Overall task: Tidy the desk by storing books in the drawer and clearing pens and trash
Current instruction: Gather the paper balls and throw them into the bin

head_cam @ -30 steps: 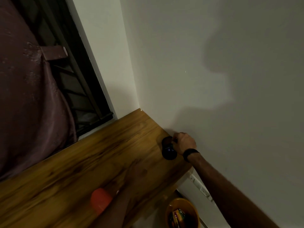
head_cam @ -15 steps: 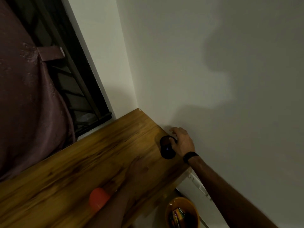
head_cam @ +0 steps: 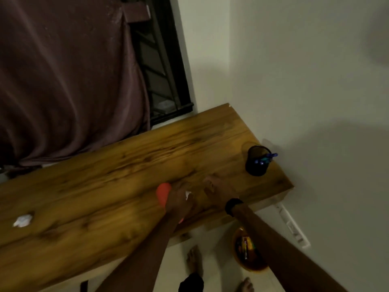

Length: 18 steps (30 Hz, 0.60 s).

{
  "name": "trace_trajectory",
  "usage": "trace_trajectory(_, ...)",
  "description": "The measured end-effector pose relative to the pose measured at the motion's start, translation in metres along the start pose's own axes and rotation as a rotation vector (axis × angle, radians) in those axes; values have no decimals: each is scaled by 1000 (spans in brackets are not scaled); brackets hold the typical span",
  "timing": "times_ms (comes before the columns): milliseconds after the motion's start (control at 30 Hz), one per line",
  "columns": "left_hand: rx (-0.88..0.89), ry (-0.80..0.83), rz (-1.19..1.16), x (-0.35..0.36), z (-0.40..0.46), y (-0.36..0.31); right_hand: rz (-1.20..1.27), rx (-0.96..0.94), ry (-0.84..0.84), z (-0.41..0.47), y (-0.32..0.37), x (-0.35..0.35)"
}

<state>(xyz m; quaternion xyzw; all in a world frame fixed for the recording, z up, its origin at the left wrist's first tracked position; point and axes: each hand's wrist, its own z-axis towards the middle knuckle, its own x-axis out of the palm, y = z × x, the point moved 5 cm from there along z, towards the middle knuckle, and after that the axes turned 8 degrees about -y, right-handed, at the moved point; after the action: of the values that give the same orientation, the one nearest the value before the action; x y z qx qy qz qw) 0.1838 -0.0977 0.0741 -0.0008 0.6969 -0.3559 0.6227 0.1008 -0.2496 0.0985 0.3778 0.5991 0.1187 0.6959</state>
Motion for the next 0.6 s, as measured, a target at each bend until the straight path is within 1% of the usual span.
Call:
trace_trajectory(100, -82, -2, 12, -30, -12, 16, -3, 31, 102, -1, 12, 35)
trace_trajectory(133, -117, -55, 48, -40, -17, 22, -13, 46, 135, 0, 15, 46)
trace_trajectory(200, -115, -144, 93, -55, -27, 35, -42, 65, 193, 3, 24, 66)
trace_trajectory(233, -115, -161, 110, -60, -29, 43, -43, 79, 220, 5, 25, 76)
trace_trajectory(267, -151, -178, 126, -65, -29, 57, -36, 84, 239, 9, 24, 88)
trace_trajectory(367, -106, -112, 170, -77, -26, 88, -105, 133, 306, 23, 20, 112)
trace_trajectory(433, -164, -21, 189, -79, -30, 117, -149, 143, 290, 25, 30, 112)
trace_trajectory(467, -196, 10, 170, -77, -31, 135, -150, 175, 252, 27, 32, 111)
trace_trajectory(533, -222, 55, 164, -80, -30, 158, -105, 254, 124, 34, 37, 106)
trace_trajectory(600, -229, 119, 148, -90, -32, 176, -34, 244, -12, 41, 58, 100)
